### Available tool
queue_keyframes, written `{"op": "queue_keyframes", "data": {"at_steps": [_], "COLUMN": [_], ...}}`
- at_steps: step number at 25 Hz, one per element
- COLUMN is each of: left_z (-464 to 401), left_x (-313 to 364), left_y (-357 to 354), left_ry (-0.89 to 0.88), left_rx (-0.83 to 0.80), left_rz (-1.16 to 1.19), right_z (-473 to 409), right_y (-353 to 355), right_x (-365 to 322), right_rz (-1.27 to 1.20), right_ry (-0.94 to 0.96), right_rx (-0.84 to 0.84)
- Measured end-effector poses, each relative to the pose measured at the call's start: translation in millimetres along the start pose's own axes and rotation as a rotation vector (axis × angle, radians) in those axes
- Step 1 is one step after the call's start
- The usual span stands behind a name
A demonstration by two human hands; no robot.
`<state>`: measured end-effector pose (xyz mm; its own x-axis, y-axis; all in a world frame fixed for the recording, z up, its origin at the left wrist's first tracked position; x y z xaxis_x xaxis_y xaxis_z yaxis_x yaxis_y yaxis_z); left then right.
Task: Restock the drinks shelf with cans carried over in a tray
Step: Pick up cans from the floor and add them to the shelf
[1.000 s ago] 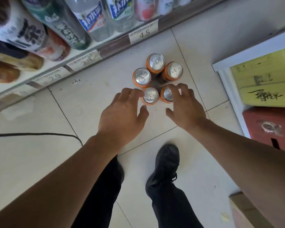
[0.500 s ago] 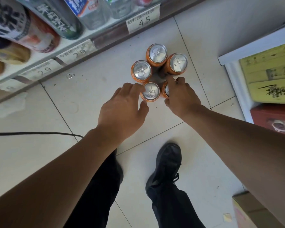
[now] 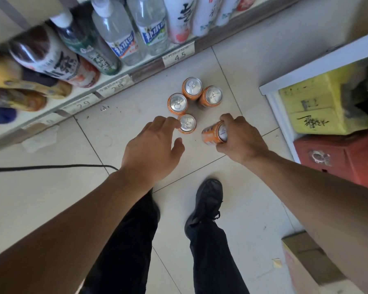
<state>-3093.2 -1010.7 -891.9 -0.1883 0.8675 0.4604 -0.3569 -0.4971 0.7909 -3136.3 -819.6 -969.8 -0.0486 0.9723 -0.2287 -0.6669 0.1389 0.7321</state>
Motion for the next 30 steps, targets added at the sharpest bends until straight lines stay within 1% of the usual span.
{"op": "queue_keyframes", "data": {"at_steps": [2,4,10,14,16,21,24,27,30], "left_z": [5.1,10.0,23.9,41.8,56.3,98.4,121.7,143.5,171.4], "left_x": [20.6,43.9,114.8,176.5,205.5,276.3,315.4,346.5,366.9], "left_y": [26.5,64.3,186.7,289.2,339.8,446.4,501.3,542.9,579.6], "left_ry": [-0.013,-0.031,-0.054,-0.116,-0.139,-0.283,-0.372,-0.462,-0.486], "left_rx": [0.017,0.062,0.15,0.214,0.243,0.336,0.323,0.251,0.23], "left_rz": [0.0,-0.002,0.006,0.014,0.028,0.143,0.209,0.352,0.452], "right_z": [17.1,37.5,108.4,178.7,219.6,318.8,374.9,418.6,465.2], "right_y": [36.7,87.5,257.4,382.2,444.8,573.4,630.7,671.9,710.4], "right_x": [-3.5,-14.1,-54.4,-92.5,-112.2,-163.6,-187.5,-210.1,-230.3], "right_rz": [0.008,0.022,-0.006,0.031,0.033,0.032,-0.006,-0.037,-0.043], "right_ry": [-0.001,0.017,0.112,0.192,0.232,0.33,0.373,0.431,0.483], "right_rx": [-0.016,-0.007,0.128,0.175,0.243,0.344,0.367,0.415,0.487]}}
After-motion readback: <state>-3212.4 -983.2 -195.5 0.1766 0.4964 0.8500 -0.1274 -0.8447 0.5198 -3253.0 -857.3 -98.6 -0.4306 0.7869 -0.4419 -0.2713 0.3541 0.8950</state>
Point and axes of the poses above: each hand's wrist, its own z-axis away from the middle knuckle, its own y-axis out of the back of the hand, x = y × z, the point moved 9 cm from there along -z, towards the middle knuckle
